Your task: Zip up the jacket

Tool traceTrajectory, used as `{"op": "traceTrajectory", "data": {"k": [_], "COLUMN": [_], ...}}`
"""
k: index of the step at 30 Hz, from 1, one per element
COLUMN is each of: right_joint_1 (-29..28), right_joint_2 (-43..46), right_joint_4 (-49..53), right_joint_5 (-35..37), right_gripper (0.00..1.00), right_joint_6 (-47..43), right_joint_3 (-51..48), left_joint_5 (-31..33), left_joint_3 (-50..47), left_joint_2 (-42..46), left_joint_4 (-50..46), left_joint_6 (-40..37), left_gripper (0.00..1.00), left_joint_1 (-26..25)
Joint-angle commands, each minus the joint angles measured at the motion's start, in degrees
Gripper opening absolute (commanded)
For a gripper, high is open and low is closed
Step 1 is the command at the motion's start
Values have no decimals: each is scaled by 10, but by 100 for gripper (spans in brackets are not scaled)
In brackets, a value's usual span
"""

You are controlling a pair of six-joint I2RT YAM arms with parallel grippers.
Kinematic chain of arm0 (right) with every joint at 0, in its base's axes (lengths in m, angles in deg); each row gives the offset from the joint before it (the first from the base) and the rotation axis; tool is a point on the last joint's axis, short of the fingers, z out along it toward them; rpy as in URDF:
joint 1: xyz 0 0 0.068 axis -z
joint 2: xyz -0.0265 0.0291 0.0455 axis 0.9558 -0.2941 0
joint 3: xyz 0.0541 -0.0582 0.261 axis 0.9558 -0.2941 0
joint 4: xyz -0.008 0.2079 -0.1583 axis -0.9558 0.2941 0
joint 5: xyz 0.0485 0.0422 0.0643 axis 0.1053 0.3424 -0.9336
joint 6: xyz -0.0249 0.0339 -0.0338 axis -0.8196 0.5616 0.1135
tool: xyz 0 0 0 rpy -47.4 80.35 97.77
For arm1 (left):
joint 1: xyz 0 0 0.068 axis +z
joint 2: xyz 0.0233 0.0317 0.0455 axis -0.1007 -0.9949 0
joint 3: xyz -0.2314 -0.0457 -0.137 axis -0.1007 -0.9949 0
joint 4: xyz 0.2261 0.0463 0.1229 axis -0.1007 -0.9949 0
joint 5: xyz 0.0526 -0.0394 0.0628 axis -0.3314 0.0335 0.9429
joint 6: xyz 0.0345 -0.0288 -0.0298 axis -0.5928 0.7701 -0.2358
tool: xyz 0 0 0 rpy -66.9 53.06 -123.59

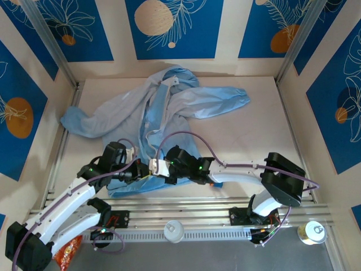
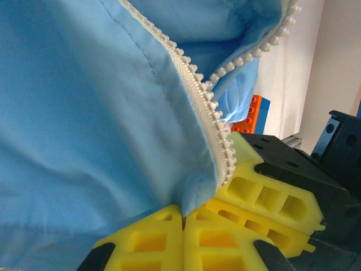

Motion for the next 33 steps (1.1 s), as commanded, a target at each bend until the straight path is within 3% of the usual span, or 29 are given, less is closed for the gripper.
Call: {"op": "traceTrajectory", "data": {"k": [1, 11, 18, 33], "right_joint_1": [2, 2, 3, 5], "right_joint_2": [-7, -12, -54, -102], "right_joint_4": [-8, -9, -2, -69], "right_joint_5": [12, 7, 64, -35], "right_gripper": [0, 0, 0, 1], "right_joint_6": [-4, -2, -7, -37], "right_joint_3": [18, 16, 50, 8], "left_joint_5": [-21, -23, -15, -9], "left_joint_3": [-7, -20, -24, -80], "left_joint_2": [3, -8, -27, -99], "left_joint_4": [-38, -65, -67, 31], "left_joint_6": [-15, -32, -43, -69], "left_gripper": [0, 0, 0, 0], "left_joint_1": [-5, -5, -6, 15]}}
